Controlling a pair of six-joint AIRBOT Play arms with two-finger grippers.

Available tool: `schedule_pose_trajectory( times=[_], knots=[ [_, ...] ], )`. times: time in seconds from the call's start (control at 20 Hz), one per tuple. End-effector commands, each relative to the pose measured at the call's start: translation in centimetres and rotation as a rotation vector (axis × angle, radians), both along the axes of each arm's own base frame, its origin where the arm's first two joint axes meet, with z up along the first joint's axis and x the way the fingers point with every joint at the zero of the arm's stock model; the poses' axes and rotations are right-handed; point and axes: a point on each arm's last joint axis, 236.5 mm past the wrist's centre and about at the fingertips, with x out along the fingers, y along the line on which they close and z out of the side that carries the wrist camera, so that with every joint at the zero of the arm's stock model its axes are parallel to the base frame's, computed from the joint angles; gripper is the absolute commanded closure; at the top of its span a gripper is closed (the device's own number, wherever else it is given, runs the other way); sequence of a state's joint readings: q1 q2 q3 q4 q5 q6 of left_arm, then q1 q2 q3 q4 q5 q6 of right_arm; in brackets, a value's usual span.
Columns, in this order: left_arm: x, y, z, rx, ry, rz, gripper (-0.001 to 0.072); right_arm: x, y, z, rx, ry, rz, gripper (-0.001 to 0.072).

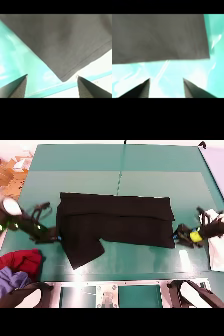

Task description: Fold the shirts.

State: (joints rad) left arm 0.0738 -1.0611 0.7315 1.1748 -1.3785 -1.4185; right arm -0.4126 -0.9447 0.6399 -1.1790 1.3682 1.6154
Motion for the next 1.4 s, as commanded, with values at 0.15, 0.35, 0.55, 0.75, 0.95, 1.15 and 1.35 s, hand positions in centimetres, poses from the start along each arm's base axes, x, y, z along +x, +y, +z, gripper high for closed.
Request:
schedule_pose_trajectory(
  times=[0.15,0.35,0.55,0.75,0.95,1.15,1.35],
  knots=[
    [-1.9,-5.2,-5.2,-0.174,-0.054,0.221,0.0007,0.1,2.5,-4.9,0.077,-0.142,-0.314,0.0196],
    [-1.8,-5.7,-6.6,-0.141,-0.091,0.23,0.0007,0.7,2.2,-6.4,0.081,-0.167,-0.403,0.0196],
    [1.0,-6.1,-5.8,-0.183,-0.186,0.3,0.0439,3.7,1.0,-5.7,0.101,-0.261,-0.537,0.0196],
    [2.8,-7.3,-3.9,-0.248,-0.264,0.261,0.068,4.6,0.5,-5.8,0.11,-0.277,-0.59,0.0619],
    [2.7,-7.3,-1.2,-0.217,-0.261,0.103,0.0681,4.3,0.8,-5.5,0.082,-0.296,-0.46,0.0699],
    [-0.5,-6.4,-0.4,-0.163,-0.13,-0.025,0.0681,3.3,-0.9,-4.4,-0.036,-0.243,-0.301,0.07],
    [-2.6,-6.5,0.2,-0.176,-0.051,-0.076,0.0682,2.1,-2.8,-3.0,-0.132,-0.169,-0.213,0.07]
  ],
)
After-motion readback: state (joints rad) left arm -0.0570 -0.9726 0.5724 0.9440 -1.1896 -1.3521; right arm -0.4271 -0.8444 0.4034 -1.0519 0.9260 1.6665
